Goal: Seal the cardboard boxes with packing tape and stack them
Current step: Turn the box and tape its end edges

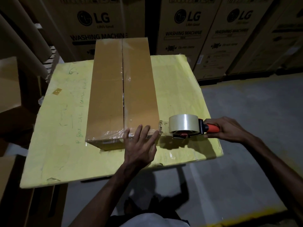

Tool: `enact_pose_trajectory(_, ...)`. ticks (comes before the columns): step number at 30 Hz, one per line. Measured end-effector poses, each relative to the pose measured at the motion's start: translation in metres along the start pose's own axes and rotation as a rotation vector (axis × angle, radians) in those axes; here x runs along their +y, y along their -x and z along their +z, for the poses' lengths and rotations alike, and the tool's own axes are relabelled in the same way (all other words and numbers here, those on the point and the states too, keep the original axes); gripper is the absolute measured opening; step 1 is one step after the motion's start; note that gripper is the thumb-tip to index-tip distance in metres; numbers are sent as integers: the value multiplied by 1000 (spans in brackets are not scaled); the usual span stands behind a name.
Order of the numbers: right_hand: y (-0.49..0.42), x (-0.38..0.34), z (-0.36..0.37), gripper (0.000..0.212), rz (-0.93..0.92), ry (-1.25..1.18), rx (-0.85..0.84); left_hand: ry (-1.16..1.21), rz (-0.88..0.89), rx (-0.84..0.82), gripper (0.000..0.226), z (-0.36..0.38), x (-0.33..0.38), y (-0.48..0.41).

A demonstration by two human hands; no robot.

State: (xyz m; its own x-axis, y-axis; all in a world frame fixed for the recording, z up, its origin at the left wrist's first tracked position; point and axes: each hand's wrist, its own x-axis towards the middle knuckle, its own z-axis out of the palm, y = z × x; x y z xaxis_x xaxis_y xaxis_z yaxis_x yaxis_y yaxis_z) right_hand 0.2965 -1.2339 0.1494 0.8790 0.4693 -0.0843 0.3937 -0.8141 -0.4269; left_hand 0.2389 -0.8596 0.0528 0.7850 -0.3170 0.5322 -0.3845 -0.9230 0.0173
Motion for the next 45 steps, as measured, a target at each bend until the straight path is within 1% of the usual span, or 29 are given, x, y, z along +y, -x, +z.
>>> enact_pose_trajectory(2, -1, -2, 7, 29, 11, -36, -18, 35, -58, 31, 53, 1, 7, 3)
enact_pose_trajectory(4, -3, -3, 14, 24, 17, -59, -25, 62, -108, 66, 45, 3, 11, 5)
enact_pose_trajectory(9, -14, 9, 25, 29, 18, -126, -58, 37, -191, 127, 37, 7, 24, 5)
enact_pose_trajectory(12, -25, 23, 32, 36, -19, -146, -81, 9, -261, 204, 33, 11, 33, 2)
enact_pose_trajectory(14, -32, 33, 39, 35, -63, -155, -90, -3, -339, 266, 31, 18, 46, 2)
enact_pose_trajectory(16, -36, 44, 48, 30, -99, -174, -108, 24, -482, 341, 34, 25, 67, 1)
enact_pose_trajectory(18, -37, 51, 57, 30, -118, -198, -128, 112, -685, 446, 38, 27, 95, -1)
enact_pose_trajectory(21, -35, 57, 72, 34, -117, -259, -145, 395, -1038, 563, 31, 19, 139, -13)
enact_pose_trajectory(23, -36, 61, 80, 31, -111, -309, -154, 598, -1216, 566, 24, 20, 159, -22)
enact_pose_trajectory(26, -35, 64, 88, 31, -126, -379, -174, 810, -1523, 552, 19, 23, 166, -37)
enact_pose_trajectory(27, -34, 64, 89, 33, -134, -396, -175, 840, -1596, 542, 16, 23, 164, -41)
enact_pose_trajectory(28, -34, 64, 89, 34, -141, -411, -176, 842, -1633, 538, 15, 24, 162, -44)
enact_pose_trajectory(31, -33, 63, 89, 37, -146, -442, -184, 869, -1636, 516, 16, 22, 156, -41)
enact_pose_trajectory(34, -35, 62, 91, 34, -122, -438, -196, 937, -1596, 456, 17, 18, 156, -32)
enact_pose_trajectory(38, -33, 62, 88, 31, -105, -399, -196, 949, -1564, 389, 12, 16, 152, -41)
enact_pose_trajectory(40, -32, 60, 82, 37, -112, -386, -192, 999, -1598, 389, 10, 18, 146, -45)
enact_pose_trajectory(43, -29, 58, 67, 47, -141, -304, -166, 1047, -1613, 404, 19, 21, 149, -50)
enact_pose_trajectory(45, -25, 56, 55, 47, -161, -233, -155, 1110, -1616, 458, 19, 21, 157, -52)
